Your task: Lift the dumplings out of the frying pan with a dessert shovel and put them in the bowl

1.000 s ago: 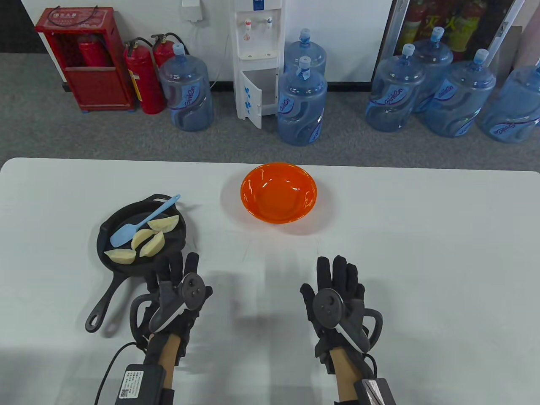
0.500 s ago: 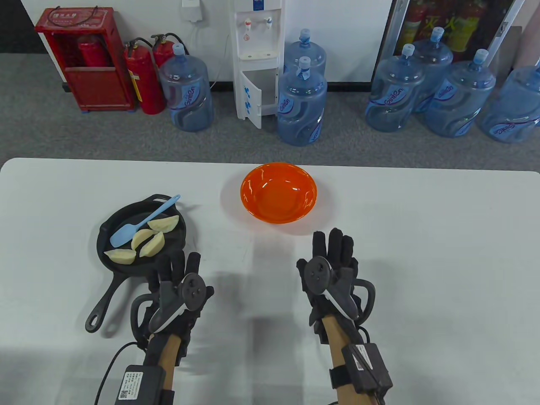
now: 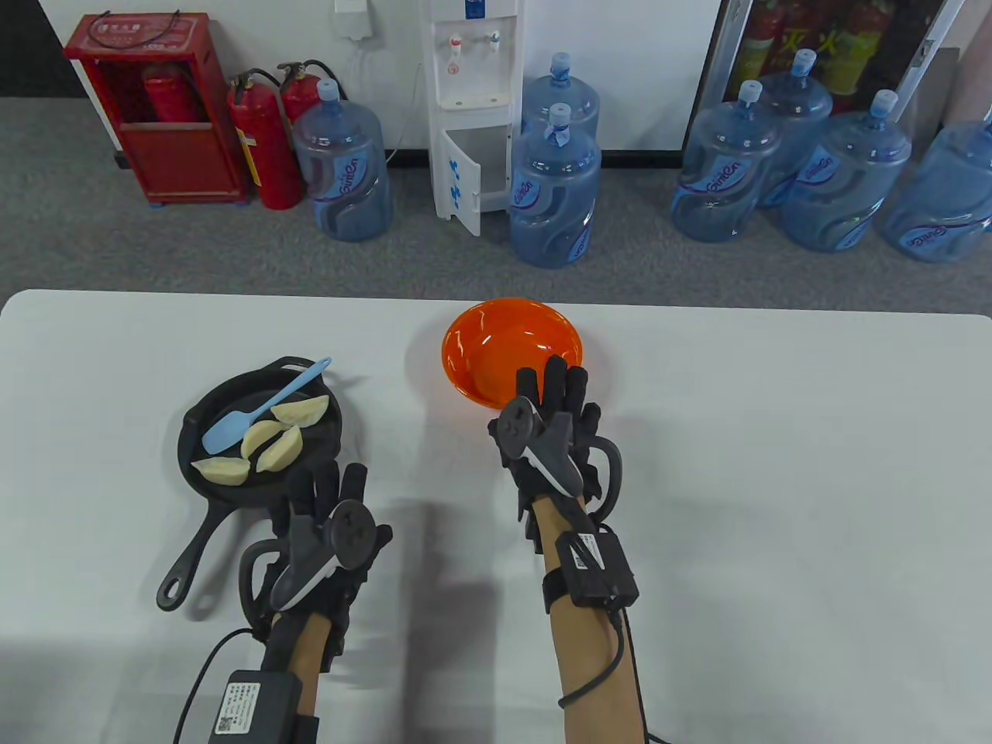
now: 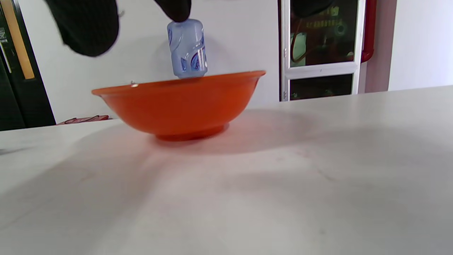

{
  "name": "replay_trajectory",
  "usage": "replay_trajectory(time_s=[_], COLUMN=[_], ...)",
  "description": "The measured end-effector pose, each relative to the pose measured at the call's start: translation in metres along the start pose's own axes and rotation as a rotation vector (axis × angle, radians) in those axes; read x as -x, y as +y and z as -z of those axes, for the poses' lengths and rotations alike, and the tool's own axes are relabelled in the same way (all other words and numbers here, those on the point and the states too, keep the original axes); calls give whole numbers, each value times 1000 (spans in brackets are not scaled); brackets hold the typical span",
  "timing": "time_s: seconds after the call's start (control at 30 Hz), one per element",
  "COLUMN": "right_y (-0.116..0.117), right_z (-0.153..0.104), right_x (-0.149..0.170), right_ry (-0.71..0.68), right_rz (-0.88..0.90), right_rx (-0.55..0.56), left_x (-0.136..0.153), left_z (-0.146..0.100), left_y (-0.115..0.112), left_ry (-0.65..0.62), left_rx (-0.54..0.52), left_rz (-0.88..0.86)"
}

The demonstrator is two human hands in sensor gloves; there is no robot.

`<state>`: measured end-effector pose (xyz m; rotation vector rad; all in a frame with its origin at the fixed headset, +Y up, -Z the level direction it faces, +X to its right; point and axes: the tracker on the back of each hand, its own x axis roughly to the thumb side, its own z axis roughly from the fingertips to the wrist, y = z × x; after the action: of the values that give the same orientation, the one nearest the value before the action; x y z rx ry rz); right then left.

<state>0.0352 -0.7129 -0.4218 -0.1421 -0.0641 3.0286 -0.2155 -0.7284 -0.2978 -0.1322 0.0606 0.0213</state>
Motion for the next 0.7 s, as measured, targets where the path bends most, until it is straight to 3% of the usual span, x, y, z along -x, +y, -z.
replay_trajectory(time_s=[0.3, 0.7], right_y=[24, 36], right_z=[21, 30], right_x=[-22, -31], right_ry=[45, 37], right_rz=[-56, -56], right_rx=[-99, -115], left_x=[2, 2], left_z=[0, 2], left_y=[0, -2], left_ry=[10, 30], left_rx=[-18, 13], left_rz=[6, 14])
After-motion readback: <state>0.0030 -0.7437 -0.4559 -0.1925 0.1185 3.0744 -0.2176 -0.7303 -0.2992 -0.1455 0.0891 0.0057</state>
